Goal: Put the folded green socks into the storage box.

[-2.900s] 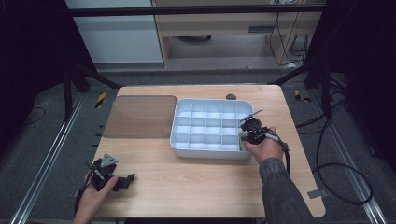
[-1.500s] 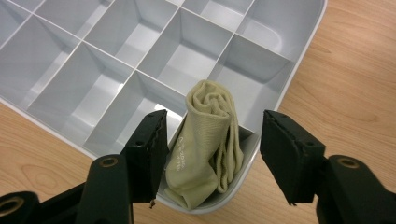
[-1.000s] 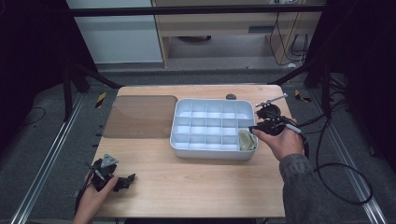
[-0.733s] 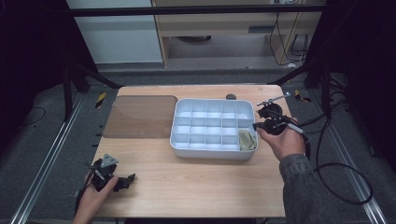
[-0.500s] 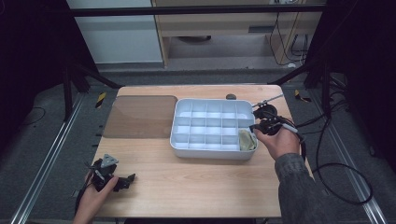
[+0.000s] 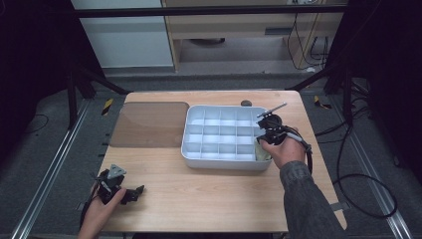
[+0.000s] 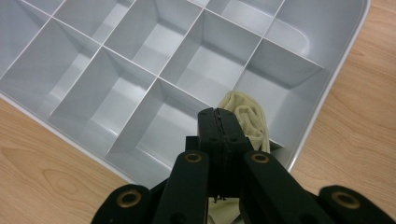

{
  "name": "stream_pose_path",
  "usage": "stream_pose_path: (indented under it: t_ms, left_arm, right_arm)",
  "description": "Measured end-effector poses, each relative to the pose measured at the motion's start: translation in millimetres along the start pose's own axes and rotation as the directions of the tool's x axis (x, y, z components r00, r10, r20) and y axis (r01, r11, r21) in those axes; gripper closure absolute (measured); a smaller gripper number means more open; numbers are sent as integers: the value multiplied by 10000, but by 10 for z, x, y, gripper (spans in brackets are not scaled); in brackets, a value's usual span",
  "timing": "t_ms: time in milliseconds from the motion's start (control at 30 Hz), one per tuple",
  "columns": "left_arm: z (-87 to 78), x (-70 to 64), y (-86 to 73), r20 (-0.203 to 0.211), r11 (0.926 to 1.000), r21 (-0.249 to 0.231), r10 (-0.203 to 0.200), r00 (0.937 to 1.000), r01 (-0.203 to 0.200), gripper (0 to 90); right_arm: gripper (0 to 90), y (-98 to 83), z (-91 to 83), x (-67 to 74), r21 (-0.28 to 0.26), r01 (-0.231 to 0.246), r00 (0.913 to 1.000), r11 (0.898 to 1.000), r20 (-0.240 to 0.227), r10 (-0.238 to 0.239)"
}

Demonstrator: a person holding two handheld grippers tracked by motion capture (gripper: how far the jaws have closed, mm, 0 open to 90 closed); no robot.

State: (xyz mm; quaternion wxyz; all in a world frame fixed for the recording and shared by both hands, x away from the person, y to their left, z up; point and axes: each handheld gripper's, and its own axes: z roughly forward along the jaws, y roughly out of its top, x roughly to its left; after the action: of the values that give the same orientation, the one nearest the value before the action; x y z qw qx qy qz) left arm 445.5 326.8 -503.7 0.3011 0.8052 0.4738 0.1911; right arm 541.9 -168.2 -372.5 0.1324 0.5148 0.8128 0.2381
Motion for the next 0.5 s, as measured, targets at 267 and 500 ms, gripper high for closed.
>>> stream_pose_path:
  t_ms: [267,500]
  left_arm:
    - [0,0,0,1,10000,-2,0,10000,0,0]
    - [4,-7,0,13,10000,-43,-43,10000,43,0]
  right_arm:
    - [900,12,92,-7,162,-18,10000,9999,76,16]
    - [900,12,118,-59,194,-152,9994,9997,308,146]
